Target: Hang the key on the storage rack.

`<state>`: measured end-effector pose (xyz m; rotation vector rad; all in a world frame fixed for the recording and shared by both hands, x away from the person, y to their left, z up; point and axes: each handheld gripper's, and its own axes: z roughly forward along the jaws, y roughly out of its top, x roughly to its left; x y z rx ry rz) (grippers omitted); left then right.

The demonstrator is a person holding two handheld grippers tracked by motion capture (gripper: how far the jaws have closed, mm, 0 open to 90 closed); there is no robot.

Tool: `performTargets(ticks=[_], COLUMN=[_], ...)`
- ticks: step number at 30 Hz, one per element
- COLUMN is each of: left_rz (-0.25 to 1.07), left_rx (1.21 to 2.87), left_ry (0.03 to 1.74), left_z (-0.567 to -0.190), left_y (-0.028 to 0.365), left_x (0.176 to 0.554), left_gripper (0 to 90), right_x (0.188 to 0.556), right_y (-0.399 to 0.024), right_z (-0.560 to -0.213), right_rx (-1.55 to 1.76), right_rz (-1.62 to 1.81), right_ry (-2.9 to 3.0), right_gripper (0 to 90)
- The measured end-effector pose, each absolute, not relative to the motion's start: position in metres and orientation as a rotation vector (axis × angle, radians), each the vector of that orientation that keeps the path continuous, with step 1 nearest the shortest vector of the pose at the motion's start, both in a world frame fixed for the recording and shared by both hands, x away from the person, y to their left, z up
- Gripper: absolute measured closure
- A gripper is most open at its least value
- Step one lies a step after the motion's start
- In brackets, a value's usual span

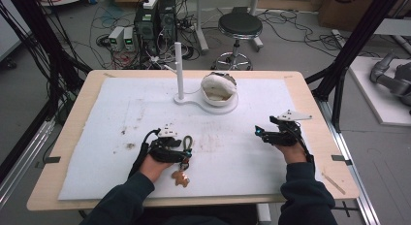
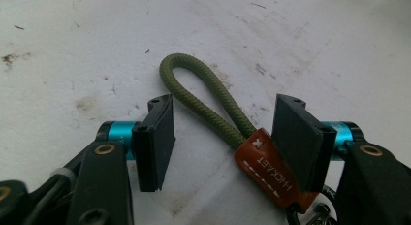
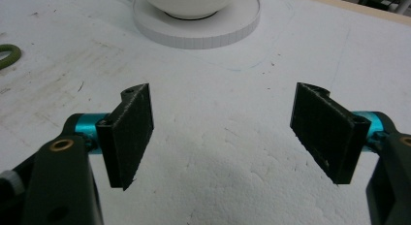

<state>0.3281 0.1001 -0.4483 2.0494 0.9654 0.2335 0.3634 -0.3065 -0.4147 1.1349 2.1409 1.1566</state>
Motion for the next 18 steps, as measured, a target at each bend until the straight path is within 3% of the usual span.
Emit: performTargets(ticks=[4, 5, 6, 11, 18], left_rz=[0.284, 0.279, 0.282, 0.274, 0.373], left_rx=[2.081, 2.100, 2.121, 2.163, 2.142], left_ry=[0.961, 0.938, 0.920, 0.882, 0.908], left_z=[-0.447, -0.446, -0.445, -0.443, -0.444], left_y=[0.094, 0.090, 0.088, 0.085, 0.107], left_x=[0.323, 0.321, 0.319, 0.319, 0.337], left_gripper=[41.8, 45.1, 55.0, 71.1, 72.7], right_x=[0.363, 0.364, 0.363, 0.362, 0.362], right_y=[-0.308, -0.308, -0.308, -0.308, -0.309], right_z=[-0.416, -0.416, -0.416, -0.415, -0.416], right_rx=[1.145, 1.146, 1.147, 1.146, 1.152], right_rz=[1.166, 1.169, 1.169, 1.164, 1.170], right_ry=[2.137, 2.135, 2.136, 2.131, 2.125], right_gripper=[24.6, 24.6, 24.6, 24.8, 24.9])
